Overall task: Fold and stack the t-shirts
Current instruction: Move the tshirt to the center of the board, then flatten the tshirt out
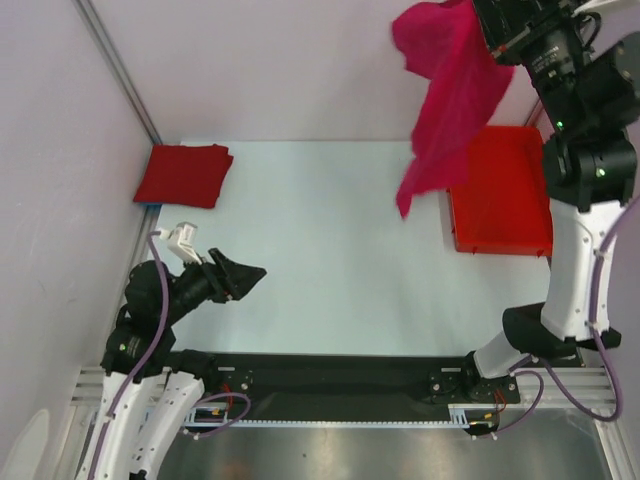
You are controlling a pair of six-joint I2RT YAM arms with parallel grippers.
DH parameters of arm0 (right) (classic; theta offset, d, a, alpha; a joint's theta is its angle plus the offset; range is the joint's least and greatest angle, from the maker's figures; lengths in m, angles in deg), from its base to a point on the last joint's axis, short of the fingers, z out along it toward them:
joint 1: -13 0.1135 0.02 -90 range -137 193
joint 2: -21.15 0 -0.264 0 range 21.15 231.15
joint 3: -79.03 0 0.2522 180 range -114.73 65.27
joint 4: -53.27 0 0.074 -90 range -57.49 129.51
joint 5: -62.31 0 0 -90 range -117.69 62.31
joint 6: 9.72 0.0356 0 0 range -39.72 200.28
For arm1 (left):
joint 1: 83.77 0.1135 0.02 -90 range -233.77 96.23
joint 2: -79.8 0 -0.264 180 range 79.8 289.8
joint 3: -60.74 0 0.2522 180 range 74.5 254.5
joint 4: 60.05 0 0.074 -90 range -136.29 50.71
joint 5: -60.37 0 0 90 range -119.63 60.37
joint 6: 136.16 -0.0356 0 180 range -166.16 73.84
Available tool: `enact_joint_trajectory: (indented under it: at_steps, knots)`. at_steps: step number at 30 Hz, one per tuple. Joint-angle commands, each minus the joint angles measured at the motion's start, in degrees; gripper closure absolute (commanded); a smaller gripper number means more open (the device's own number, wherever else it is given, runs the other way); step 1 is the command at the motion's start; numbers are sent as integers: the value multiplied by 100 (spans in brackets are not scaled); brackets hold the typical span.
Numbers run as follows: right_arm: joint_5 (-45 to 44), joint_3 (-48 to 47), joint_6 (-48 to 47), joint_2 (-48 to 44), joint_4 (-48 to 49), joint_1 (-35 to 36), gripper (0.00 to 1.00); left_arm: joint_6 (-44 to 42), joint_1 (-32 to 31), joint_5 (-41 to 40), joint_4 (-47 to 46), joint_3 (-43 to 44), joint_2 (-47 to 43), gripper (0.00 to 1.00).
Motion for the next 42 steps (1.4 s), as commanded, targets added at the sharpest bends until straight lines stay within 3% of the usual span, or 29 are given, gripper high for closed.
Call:
enact_joint_trajectory:
  at_steps: [1,3,6,8,9,10,11,13,15,19,24,27,29,33,38,42]
  knots:
    - [417,-229,111,-41,-448,289,100,-201,-30,-465,359,416,-319,23]
    - [863,-3,253,-214,-741,428,100,-272,-30,-589,578,679,-407,23]
    - [848,1147,156,-741,-462,1016,100,-386,-30,-677,851,996,-495,23]
    - [725,2000,278,-972,-408,1168,84,-500,-30,-774,1027,1147,-522,23]
    - [664,2255,349,-1050,-477,1211,73,-527,-21,-809,1098,1295,-522,23]
    - [751,2518,532,-1051,-635,1264,55,-570,-21,-853,1159,1348,-522,23]
    - [847,2756,578,-964,-1350,1273,1,-588,-30,-879,1282,1401,-513,22]
    - [972,2977,447,-710,-2240,1413,0,-588,-30,-985,1423,1498,-434,22]
    - [378,3932,113,-883,-2719,1650,0,-606,-30,-1072,1739,1498,-206,20]
    - [418,5901,331,-1691,-2535,1844,0,-422,-30,-985,1872,1121,23,19]
    - [392,7939,971,-2615,-1903,2950,0,-97,-82,-827,1863,341,470,19]
    - [-229,8444,1236,-2625,-1963,3538,7,-18,-545,-975,1705,-56,857,20]
    - [-653,8717,1316,-2537,-2173,3733,24,359,-994,-1544,1591,-145,1253,20]
    - [-1285,9095,1536,-2265,-2034,3918,23,808,-1751,-1862,1292,-93,1780,17]
    - [-1630,9131,1335,-1676,-1797,3901,18,800,-1867,-2110,1677,-84,2316,16]
    - [-1709,9113,1281,-1315,-1726,3814,23,923,-2155,-2136,1696,-320,2431,18]
